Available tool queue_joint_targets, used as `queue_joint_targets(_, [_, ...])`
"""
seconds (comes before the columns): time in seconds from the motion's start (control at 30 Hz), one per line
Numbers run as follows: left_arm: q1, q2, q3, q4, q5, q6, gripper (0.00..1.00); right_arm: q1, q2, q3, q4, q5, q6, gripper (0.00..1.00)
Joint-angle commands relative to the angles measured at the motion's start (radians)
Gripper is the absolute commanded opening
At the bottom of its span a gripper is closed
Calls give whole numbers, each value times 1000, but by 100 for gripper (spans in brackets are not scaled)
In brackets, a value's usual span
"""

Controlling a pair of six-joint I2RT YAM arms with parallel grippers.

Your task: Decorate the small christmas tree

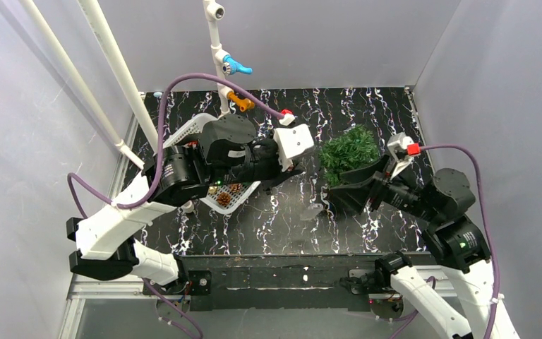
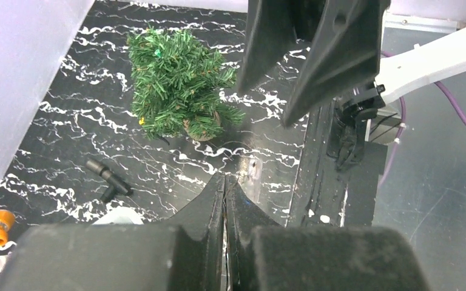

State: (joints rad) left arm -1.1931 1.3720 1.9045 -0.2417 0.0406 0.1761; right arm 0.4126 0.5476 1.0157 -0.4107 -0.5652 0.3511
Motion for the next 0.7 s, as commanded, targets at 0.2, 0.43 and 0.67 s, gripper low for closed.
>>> queue_joint_targets(0.2, [4,54,115,20,-26,53,0,273,23,-154,141,179,-116,68])
queue_joint_targets(0.43, [4,62,140,0,-61,72,0,443,80,-272,330,335,-239,69])
queue_joint_targets(0.67, [4,64,136,-2,-54,74,0,468,141,-307,461,398,-233,51])
